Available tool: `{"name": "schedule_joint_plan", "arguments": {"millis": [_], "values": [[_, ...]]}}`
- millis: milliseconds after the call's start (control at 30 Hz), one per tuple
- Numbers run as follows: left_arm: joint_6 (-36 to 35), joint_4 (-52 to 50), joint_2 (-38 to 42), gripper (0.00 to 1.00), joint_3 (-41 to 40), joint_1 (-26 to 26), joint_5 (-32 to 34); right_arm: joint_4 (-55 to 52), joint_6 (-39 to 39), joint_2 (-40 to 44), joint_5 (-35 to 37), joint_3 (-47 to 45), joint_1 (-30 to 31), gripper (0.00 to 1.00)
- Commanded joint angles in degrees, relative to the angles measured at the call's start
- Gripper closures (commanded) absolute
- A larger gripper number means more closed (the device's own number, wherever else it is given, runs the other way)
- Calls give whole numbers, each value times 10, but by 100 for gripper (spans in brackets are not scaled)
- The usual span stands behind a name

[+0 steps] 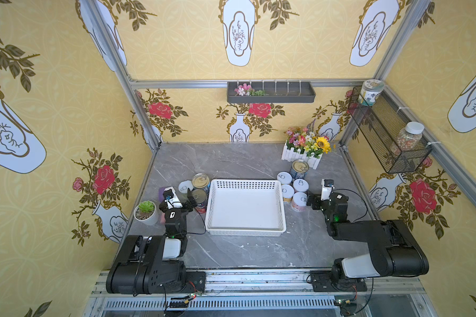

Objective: Put the canned food in the basket
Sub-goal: Move the basket to the center of the board.

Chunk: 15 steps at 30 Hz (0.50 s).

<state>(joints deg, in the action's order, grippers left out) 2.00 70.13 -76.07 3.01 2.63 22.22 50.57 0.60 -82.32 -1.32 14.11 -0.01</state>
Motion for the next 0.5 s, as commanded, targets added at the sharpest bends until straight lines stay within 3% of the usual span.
{"name": "schedule_joint_plan", "arguments": {"millis": [0, 100, 200, 233, 267, 300, 333, 367, 467], "values": [[-2, 8, -2, 0, 0, 0, -5, 5, -6, 3, 38, -3, 13, 3], [-2, 8, -1, 0, 1, 0, -5, -1, 7, 19, 150, -7, 46, 3], [0, 12, 5, 0, -4, 0, -5, -1, 11, 35, 196, -11, 58, 3], [-5, 18, 10, 0, -8, 1, -12, -8, 0, 48, 243, -6, 76, 3], [-11, 19, 23, 0, -13, 3, -19, -93, -1, 90, 376, 29, 127, 3], [-11, 18, 40, 0, -17, 3, -16, -174, 11, 117, 450, 62, 159, 3], [-11, 0, 66, 0, -15, 7, 2, -292, 77, 150, 510, 117, 185, 3], [-5, -40, 98, 0, -5, 10, 24, -400, 118, 179, 470, 163, 190, 3], [36, -221, 196, 0, 57, 11, 87, -503, 163, 220, 350, 220, 188, 3]]}}
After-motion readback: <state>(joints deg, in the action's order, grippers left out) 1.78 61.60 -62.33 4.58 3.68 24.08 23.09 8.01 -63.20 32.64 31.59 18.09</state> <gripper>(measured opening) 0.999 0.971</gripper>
